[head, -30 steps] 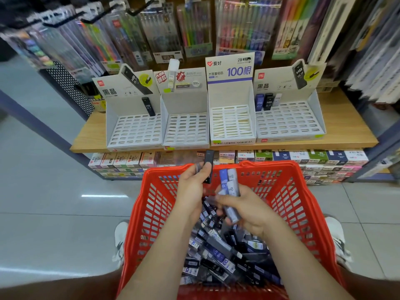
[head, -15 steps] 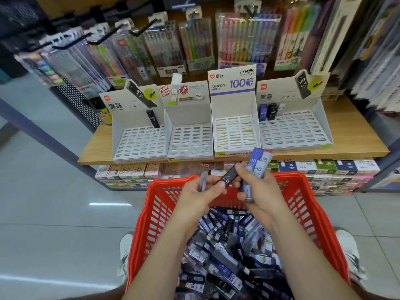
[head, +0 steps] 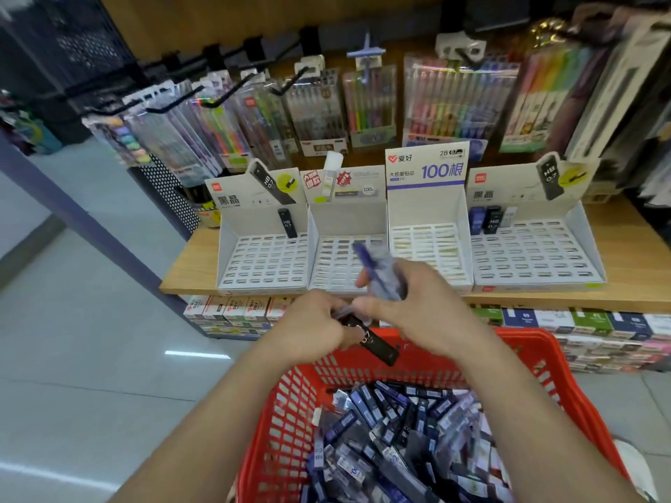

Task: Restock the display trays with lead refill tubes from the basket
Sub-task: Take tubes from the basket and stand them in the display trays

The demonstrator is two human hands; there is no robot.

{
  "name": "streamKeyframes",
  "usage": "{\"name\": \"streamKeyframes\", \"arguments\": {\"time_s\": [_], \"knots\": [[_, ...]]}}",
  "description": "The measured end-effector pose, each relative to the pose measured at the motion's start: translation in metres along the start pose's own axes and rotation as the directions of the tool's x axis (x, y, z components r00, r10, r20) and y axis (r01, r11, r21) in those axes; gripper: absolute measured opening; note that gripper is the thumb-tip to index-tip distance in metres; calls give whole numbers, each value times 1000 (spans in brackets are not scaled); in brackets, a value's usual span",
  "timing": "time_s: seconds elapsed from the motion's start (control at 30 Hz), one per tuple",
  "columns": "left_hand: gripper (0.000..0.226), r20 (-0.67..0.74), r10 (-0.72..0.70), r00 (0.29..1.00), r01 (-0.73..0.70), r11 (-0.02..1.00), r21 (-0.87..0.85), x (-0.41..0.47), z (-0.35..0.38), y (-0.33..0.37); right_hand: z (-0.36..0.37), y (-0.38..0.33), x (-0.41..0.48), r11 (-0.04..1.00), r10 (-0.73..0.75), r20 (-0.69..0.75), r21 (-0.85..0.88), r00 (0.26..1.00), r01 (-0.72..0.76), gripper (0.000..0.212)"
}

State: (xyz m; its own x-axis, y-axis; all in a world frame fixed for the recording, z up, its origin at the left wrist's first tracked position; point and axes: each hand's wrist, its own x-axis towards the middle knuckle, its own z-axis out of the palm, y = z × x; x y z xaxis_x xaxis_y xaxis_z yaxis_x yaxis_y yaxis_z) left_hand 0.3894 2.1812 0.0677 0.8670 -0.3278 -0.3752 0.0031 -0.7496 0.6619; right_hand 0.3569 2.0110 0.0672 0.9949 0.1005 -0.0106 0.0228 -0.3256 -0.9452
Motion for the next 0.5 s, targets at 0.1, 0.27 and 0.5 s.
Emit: {"name": "streamKeyframes", "arguments": {"time_s": [0.1, 0.27, 0.5], "knots": [[15, 77, 17, 997, -16, 1000, -8, 6, -13, 3, 5, -6, 15, 967, -49, 124, -244, 991, 78, 12], [21, 105, 40, 994, -27, 993, -118, 10, -26, 3, -1, -8, 25, 945, -116, 124, -290, 985, 148, 13], [12, -25, 79, 997, -81, 890, -449, 10, -29, 15, -27, 18, 17, 958, 122, -110, 271, 986, -88, 8]]}}
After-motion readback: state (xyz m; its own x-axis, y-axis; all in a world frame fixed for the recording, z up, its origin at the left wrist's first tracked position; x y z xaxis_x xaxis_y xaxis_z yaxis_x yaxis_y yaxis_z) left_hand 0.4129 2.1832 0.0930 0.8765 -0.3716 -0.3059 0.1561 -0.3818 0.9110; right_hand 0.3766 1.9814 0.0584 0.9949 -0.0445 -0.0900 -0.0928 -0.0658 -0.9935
